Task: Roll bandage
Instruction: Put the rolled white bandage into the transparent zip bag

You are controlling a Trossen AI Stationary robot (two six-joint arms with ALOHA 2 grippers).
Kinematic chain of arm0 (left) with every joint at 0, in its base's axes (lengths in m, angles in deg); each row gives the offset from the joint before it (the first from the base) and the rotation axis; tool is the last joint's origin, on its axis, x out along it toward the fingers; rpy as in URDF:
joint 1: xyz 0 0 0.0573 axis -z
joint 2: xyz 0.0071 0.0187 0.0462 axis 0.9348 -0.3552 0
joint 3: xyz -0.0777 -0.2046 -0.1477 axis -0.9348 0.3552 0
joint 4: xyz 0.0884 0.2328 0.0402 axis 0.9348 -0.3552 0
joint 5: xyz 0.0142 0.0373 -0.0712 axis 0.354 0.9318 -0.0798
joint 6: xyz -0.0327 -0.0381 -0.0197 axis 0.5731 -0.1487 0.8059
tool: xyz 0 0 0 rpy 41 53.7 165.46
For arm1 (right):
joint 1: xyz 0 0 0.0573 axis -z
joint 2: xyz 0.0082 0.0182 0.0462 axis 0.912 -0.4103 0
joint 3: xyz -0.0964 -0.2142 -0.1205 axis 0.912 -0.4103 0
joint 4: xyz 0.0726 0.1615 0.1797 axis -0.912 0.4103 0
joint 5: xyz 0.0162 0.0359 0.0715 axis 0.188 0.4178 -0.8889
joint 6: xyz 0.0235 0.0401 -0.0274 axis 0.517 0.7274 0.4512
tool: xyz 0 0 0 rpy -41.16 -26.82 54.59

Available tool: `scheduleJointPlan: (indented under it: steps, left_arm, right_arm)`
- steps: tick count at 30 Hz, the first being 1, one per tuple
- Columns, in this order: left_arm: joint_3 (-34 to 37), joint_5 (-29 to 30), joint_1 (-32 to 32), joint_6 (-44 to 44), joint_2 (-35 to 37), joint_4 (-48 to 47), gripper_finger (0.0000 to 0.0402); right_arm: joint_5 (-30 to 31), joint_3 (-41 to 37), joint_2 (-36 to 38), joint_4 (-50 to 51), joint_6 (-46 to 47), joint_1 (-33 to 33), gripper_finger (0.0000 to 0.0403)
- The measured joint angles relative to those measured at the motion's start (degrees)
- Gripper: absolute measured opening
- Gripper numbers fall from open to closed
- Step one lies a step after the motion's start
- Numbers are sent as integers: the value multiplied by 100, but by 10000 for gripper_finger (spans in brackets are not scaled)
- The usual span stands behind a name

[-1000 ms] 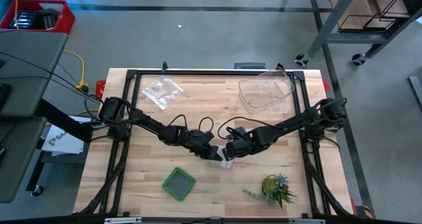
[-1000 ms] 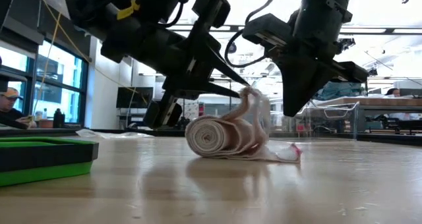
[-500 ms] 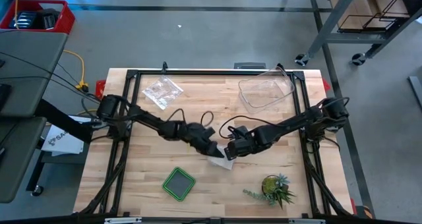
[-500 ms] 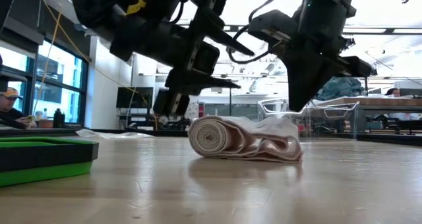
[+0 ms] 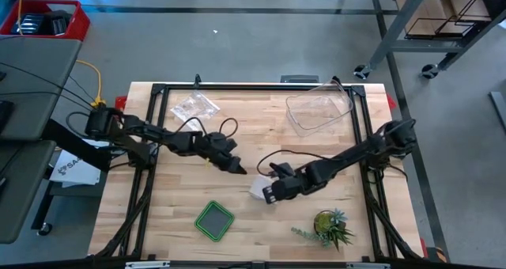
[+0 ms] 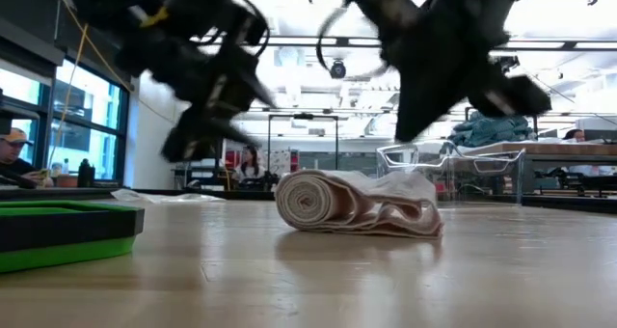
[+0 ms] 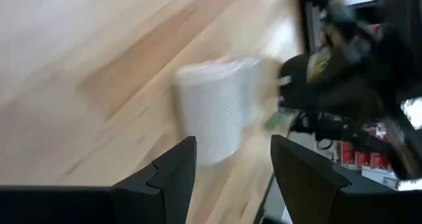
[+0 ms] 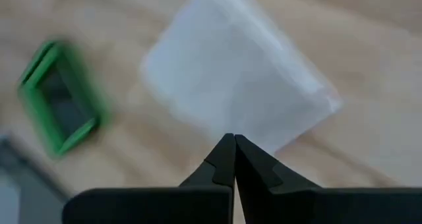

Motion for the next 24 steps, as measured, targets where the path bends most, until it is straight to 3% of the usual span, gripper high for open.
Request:
scheduleJointPlan:
  steps: [16, 24]
  left_arm:
    - [316, 383, 241, 358, -33, 454, 188]
    - [318, 155, 58, 266, -3, 605, 188]
  right_arm:
    - [-82, 0, -871, 63, 433, 188, 0]
    - [149, 6, -304, 413, 410, 249, 0]
